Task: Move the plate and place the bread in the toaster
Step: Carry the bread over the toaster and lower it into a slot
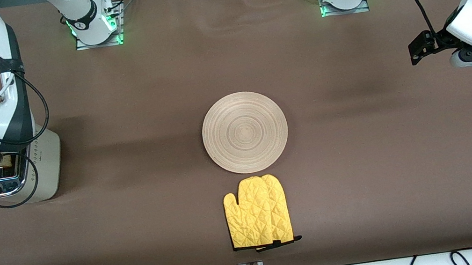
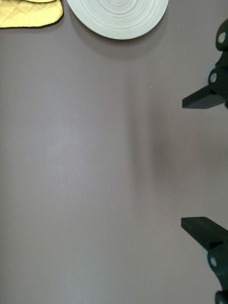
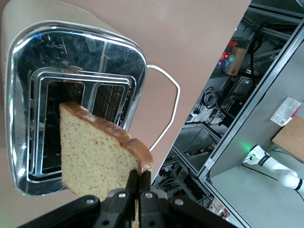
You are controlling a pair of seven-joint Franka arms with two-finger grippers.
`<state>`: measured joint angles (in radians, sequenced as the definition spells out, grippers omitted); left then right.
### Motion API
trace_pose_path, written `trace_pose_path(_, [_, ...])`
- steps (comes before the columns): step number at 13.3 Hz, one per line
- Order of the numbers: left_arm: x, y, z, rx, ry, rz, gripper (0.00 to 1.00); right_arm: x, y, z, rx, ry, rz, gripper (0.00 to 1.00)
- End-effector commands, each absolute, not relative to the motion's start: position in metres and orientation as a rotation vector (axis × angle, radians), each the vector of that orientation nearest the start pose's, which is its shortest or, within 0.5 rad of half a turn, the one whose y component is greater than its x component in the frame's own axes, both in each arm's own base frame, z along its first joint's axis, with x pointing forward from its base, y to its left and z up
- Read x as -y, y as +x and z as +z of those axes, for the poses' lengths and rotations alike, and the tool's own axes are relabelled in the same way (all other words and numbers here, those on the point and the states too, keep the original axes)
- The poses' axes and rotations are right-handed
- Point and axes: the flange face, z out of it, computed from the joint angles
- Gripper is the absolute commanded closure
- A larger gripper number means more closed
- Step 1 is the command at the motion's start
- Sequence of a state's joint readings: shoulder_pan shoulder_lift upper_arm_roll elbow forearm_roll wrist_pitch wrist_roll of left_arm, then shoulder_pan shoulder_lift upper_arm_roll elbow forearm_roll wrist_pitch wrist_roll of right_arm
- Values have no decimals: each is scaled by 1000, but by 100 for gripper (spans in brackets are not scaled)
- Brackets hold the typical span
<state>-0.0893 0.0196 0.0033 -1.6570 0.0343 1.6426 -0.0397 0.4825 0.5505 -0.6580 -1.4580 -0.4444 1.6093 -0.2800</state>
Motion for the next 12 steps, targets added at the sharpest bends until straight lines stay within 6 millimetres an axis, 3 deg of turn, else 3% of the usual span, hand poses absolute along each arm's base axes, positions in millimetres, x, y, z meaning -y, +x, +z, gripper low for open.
trace_pose_path(1, [40, 562, 585, -70, -3077, 53, 0, 81, 654, 414, -263, 2362, -571, 100])
trace_pose_path(10, [32, 563, 584, -49, -3077, 54, 0, 66, 663, 397, -173, 2374, -499, 97])
trace_pose_path(12, [32, 563, 584, -49, -3077, 54, 0, 54, 665, 401, -170, 2447, -475, 0])
